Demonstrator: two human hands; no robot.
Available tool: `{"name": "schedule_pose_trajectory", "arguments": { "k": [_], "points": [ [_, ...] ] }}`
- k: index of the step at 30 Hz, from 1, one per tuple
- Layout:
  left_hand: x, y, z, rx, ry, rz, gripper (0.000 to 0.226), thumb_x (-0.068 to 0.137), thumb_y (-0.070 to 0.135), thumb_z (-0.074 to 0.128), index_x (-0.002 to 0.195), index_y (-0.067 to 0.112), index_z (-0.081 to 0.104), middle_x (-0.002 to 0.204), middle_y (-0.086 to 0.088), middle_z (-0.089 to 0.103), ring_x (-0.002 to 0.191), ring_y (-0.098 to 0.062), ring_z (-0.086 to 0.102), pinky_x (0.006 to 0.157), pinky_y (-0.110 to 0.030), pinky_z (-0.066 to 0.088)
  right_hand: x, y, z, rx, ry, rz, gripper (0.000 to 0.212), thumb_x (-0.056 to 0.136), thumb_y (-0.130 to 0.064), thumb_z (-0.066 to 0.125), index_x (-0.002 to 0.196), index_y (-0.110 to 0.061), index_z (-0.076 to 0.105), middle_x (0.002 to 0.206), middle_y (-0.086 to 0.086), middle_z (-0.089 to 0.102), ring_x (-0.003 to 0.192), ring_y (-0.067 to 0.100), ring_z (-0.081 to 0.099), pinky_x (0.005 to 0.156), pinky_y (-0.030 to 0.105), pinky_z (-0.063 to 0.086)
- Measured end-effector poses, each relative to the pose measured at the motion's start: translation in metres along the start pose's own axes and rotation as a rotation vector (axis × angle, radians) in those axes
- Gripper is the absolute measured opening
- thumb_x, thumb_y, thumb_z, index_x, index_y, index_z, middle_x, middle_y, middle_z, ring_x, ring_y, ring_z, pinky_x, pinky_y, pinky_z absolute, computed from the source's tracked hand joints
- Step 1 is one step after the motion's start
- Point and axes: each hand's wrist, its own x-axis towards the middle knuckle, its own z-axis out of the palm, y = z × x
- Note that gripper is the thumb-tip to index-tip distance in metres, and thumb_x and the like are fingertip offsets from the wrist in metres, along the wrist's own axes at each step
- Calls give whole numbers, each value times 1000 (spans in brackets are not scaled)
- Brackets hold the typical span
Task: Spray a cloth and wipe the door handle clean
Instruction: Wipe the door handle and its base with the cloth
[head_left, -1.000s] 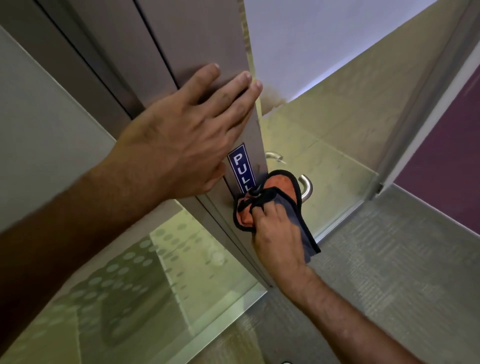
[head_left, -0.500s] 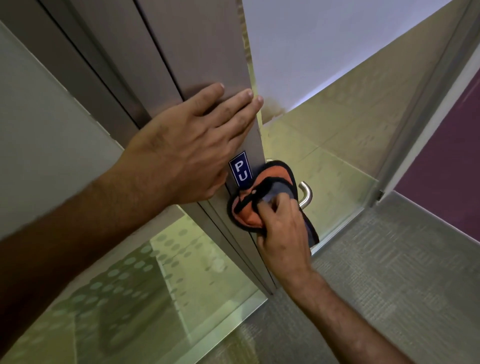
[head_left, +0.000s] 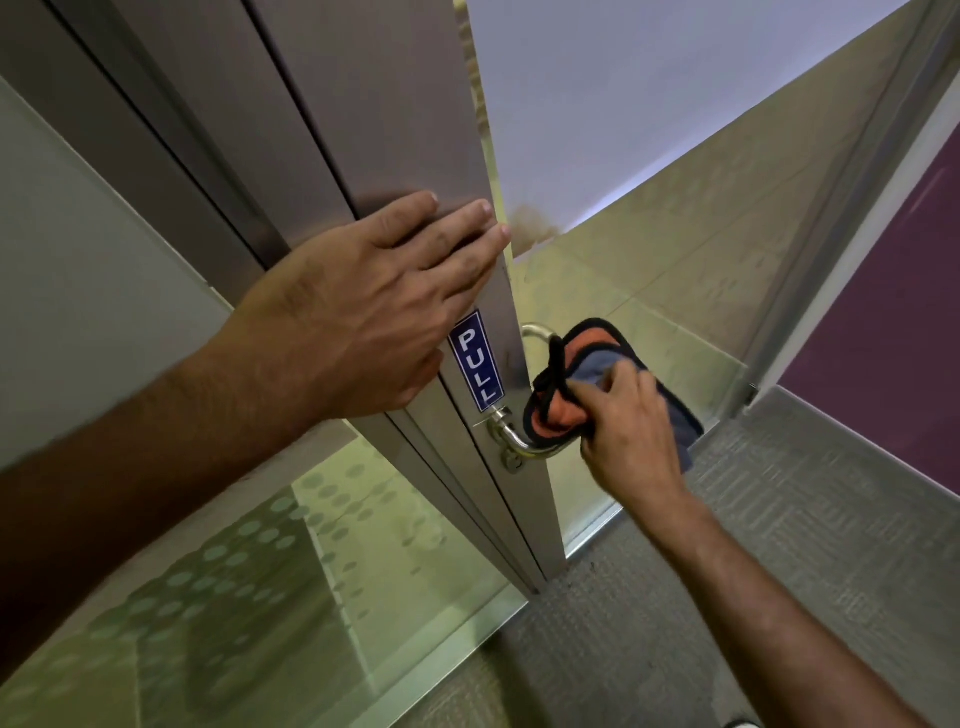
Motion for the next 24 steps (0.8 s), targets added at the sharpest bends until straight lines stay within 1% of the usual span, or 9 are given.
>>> {"name": "schedule_pose_trajectory", "arguments": {
  "k": [4,8,10,13,15,17,20,22,24],
  "points": [
    [-1,-1,2,29,5,-8,83,95,43,-2,163,-4,-2,176,-22,-3,165,-36,5,132,-51,10,30,28,3,250,-42,64,37,90,-5,63,122,-24,69,113,-1,47,103,19,45,81,33,45],
    [0,-1,1,47,7,-11,85,95,45,-2,163,-4,1,176,-23,1,164,-36,7,131,-51,12,33,46,2,1049,-144,340,17,93,-19,71,110,-19,76,107,0,77,102,19,71,87,30,56],
    [1,0,2,46,20,-18,85,94,46,-1,163,-4,3,176,-22,2,164,-36,9,131,-50,13,29,48,2,1290,-168,488,12,92,-28,73,100,-21,79,95,-2,81,93,16,74,77,25,59],
    [2,-1,2,33,33,-24,83,94,43,-2,164,-3,3,177,-20,1,165,-35,8,131,-51,11,11,33,1,1265,122,618,19,96,-14,64,91,-28,75,84,-11,80,87,9,73,68,17,57],
    [1,0,5,11,60,-24,82,95,41,-1,164,-3,4,177,-20,3,165,-35,9,130,-51,11,-4,14,-2,1160,395,511,14,93,-12,67,94,-25,71,92,0,75,90,16,72,70,33,61],
    [0,-1,4,-2,73,-31,81,96,41,0,164,-3,7,177,-19,7,164,-33,12,130,-51,13,-10,-12,-12,1071,484,253,18,90,-4,70,99,-19,68,96,8,64,90,27,65,69,47,57],
    [0,-1,1,-14,68,-40,80,96,42,3,165,-1,6,177,-17,6,165,-33,10,130,-50,11,6,-44,-29,1101,458,-72,14,91,-15,71,104,-19,69,96,1,62,89,21,63,67,33,50],
    [0,-1,0,-25,78,-41,80,98,44,8,165,1,7,177,-17,6,165,-32,10,130,-50,11,21,-63,-29,974,446,-236,12,90,-9,72,98,-15,66,96,-7,58,88,10,59,68,24,44],
    [0,-2,-1,-23,109,-45,80,98,45,14,165,1,14,176,-16,14,164,-32,16,128,-49,13,26,-78,-14,819,464,-297,13,89,-2,69,100,-9,66,102,-5,57,90,13,58,70,27,46]
  ]
}}
